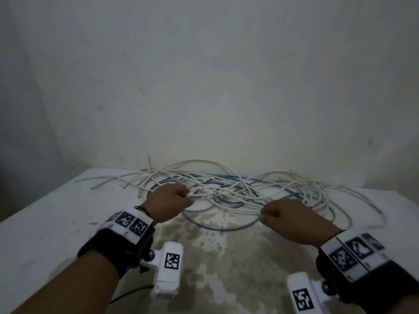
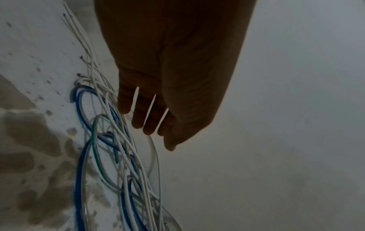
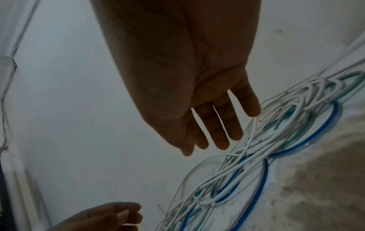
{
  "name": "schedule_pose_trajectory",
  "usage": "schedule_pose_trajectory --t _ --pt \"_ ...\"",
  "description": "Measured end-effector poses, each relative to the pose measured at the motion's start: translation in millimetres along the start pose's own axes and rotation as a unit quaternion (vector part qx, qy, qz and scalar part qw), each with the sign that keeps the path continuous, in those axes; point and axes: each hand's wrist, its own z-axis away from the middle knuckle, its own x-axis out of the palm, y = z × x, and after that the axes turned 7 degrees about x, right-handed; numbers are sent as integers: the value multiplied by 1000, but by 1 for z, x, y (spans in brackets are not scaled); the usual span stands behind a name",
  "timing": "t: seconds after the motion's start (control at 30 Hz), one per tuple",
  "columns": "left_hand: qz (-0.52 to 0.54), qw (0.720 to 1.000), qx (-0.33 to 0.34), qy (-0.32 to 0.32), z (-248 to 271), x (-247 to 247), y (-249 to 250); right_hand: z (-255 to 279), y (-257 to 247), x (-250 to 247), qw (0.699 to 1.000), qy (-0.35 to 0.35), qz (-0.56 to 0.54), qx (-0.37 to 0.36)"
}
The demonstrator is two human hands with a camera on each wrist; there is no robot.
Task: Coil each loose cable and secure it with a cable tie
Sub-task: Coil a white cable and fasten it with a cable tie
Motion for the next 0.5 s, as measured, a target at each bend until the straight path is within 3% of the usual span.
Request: schedule_pose_trajectory --t 0.17,0.37,0.5 --pt "-92 996 -10 -19 -57 17 -17 -46 -3 13 1000 2 -24 -10" --pt "-193 976 5 -98 -103 39 -40 -90 -10 32 999 -2 -7 -48" --pt "-204 975 19 -84 -112 48 -50 -106 -14 47 998 2 -11 -55"
